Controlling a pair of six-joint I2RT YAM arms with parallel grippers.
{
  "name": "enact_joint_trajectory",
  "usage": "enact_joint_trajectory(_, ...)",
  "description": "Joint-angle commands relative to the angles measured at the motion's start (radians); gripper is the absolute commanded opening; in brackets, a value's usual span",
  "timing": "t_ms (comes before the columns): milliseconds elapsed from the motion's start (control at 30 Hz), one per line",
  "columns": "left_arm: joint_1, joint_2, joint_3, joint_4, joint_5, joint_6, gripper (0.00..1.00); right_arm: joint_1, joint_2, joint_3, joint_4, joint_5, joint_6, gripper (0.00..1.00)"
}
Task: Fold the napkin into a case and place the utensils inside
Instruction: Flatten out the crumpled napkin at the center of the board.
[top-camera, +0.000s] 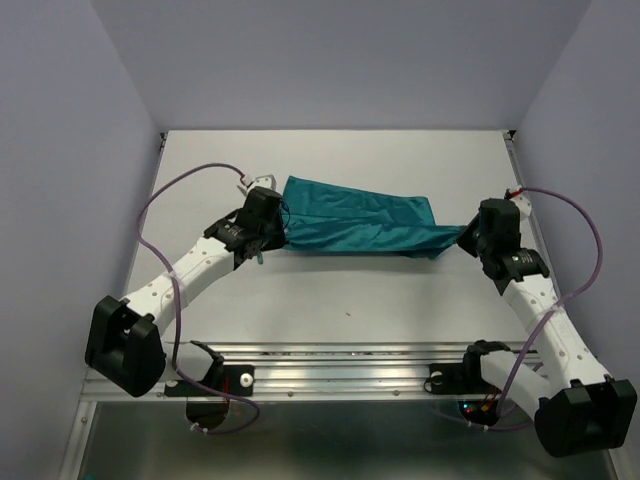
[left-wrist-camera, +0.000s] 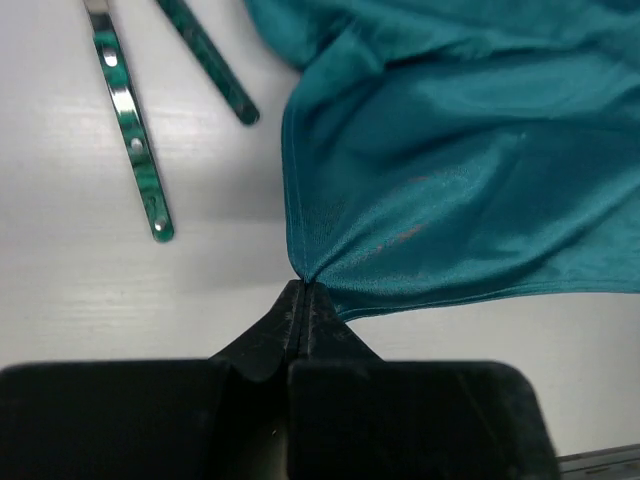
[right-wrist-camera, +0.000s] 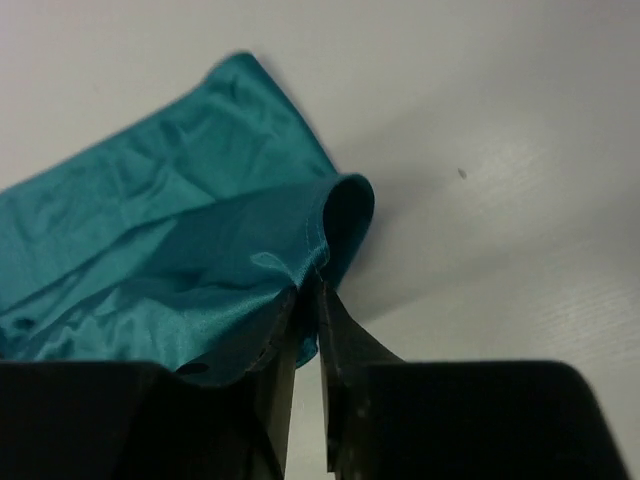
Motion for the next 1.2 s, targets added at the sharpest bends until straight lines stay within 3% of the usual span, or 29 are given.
enact_joint_trajectory(0,0.000,-0.045,-0.110,0.043,0.077,-0.060,0.00,-0.005,-0.047,-0.100,-0.090,-0.116,0.115,0.30)
enact_joint_trajectory(33,0.000,-0.049,-0.144,0.043,0.077,-0.063,0.00,-0.005,-0.053,-0.113,-0.103,-0.122,0.130,0.46)
enact_joint_trajectory(133,0.000,-0.068,-0.176,0.032,0.060,-0.065,0.00,-0.005,-0.037,-0.134,-0.102,-0.100,0.132,0.59)
enact_joint_trajectory(200,0.000,-0.070,-0.175,0.023,0.044,-0.060,0.00,-0.005,-0.008,-0.127,-0.091,-0.084,0.119,0.62)
enact_joint_trajectory(533,0.002,-0.058,-0.152,0.000,0.002,-0.056,0.00,-0.005,0.366,0.025,0.087,-0.135,-0.037,0.66)
enact_joint_trajectory(867,0.003,-0.070,-0.140,0.000,0.003,-0.054,0.00,-0.005,0.724,0.186,0.209,-0.069,-0.105,0.63)
enact_joint_trajectory(1000,0.002,-0.081,-0.134,0.001,0.027,-0.037,0.00,-0.005,0.790,0.218,0.231,-0.076,-0.131,0.56)
enact_joint_trajectory(1167,0.002,-0.090,-0.147,0.020,0.068,-0.013,0.00,-0.015,0.832,0.269,0.254,-0.051,-0.146,0.14)
